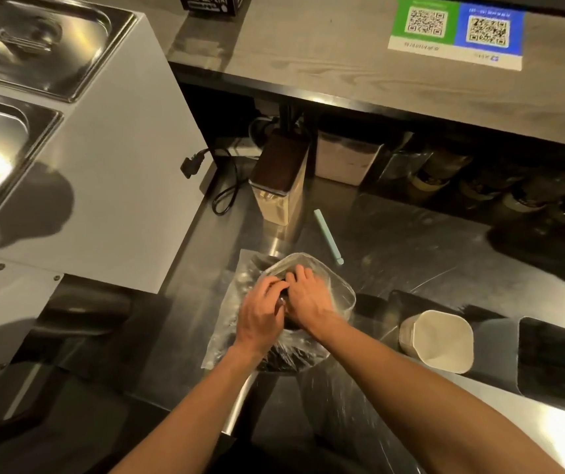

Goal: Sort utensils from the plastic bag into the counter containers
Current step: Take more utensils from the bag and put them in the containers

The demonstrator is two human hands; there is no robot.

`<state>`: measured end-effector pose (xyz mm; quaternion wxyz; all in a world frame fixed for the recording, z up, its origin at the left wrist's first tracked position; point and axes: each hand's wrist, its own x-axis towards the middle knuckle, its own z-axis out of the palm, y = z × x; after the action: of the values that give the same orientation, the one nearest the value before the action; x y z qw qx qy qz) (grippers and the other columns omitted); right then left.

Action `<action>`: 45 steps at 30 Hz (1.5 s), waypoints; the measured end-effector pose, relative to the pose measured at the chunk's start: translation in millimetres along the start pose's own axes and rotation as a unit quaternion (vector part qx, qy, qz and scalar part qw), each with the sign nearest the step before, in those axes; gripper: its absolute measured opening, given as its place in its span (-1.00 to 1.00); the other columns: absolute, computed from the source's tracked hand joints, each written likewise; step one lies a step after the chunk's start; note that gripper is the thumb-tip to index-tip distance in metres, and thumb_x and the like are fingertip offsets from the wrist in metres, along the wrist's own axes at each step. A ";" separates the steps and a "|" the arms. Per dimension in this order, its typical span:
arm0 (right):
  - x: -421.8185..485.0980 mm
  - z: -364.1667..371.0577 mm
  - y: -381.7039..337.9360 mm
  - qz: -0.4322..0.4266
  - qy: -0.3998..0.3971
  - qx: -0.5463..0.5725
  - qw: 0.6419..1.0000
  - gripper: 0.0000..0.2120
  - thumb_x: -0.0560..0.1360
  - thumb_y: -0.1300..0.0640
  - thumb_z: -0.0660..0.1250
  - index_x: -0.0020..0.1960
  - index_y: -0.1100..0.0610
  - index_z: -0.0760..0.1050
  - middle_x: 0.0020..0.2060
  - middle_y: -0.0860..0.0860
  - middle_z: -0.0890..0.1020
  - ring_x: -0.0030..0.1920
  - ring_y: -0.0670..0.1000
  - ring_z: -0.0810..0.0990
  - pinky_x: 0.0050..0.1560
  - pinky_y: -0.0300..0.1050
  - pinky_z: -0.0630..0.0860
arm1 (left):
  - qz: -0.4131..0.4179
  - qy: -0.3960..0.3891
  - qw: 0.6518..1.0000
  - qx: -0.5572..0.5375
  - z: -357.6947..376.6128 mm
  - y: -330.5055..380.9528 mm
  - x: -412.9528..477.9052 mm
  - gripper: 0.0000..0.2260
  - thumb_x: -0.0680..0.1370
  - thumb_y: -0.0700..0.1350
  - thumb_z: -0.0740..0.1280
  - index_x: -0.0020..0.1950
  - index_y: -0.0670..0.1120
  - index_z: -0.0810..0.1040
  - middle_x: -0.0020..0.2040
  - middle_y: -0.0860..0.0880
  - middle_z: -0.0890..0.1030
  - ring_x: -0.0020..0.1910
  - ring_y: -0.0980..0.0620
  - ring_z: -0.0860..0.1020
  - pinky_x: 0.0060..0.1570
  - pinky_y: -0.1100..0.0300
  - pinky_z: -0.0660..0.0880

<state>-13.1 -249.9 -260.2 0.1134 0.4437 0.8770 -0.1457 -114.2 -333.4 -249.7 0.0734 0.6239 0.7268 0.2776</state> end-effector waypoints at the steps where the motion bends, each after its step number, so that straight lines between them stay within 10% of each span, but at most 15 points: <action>1: 3.0 0.9 -0.1 -0.004 -0.005 0.003 1.000 -0.63 0.57 0.01 0.29 0.31 0.13 0.38 0.26 0.13 0.46 0.25 0.12 0.45 0.29 0.02 0.40 | -0.017 0.009 1.000 0.014 0.7 -0.8 0.9 -0.67 0.43 -0.36 0.41 0.19 -0.17 0.63 0.15 -0.13 0.59 0.10 -0.07 0.57 0.06 0.06 0.55; 9: 12.2 -2.6 -2.2 0.027 -0.053 -0.082 0.995 -0.54 0.59 -0.10 0.26 0.35 0.18 0.38 0.27 0.13 0.49 0.28 0.14 0.46 0.26 0.06 0.43 | -0.306 -0.178 0.935 0.002 0.6 -5.2 11.0 -0.28 0.55 -0.11 0.39 0.63 -0.08 0.09 0.61 -0.12 0.14 0.58 -0.11 0.15 0.54 -0.09 0.20; 18: 14.9 2.4 -6.9 0.014 -0.074 -0.063 0.995 -0.69 0.60 -0.03 0.27 0.24 0.13 0.51 0.20 0.09 0.59 0.21 0.09 0.52 0.24 0.01 0.43 | -0.343 -0.117 0.924 -0.123 -0.9 -3.4 14.0 -0.70 0.56 -0.16 0.26 0.29 0.01 0.50 0.01 0.01 0.59 -0.02 -0.04 0.55 0.03 -0.04 0.53; 35: -12.0 -2.1 13.5 0.024 -0.134 0.040 0.990 -0.72 0.52 -0.08 0.34 0.07 0.11 0.60 0.01 0.07 0.69 0.01 0.10 0.64 -0.04 -0.09 0.48 | -0.299 -0.135 0.927 -0.182 -9.3 8.5 8.0 -0.57 0.53 -0.21 0.29 0.36 0.11 0.44 0.15 0.15 0.54 0.14 0.11 0.50 0.16 0.19 0.41; 45: -27.1 -12.7 25.4 0.002 -0.140 0.074 0.987 -0.70 0.60 -0.04 0.29 0.26 0.08 0.47 0.18 0.08 0.63 0.15 0.15 0.60 0.12 0.01 0.52 | -0.296 -0.143 0.938 -0.107 -8.2 8.4 11.1 -0.58 0.62 -0.22 0.16 0.48 0.00 0.39 0.33 -0.04 0.53 0.25 -0.02 0.50 0.28 0.05 0.40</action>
<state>22.3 -251.3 -243.4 0.2024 0.4274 0.8385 -0.2708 -113.0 -324.9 -236.1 0.3221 0.4020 0.8264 0.2273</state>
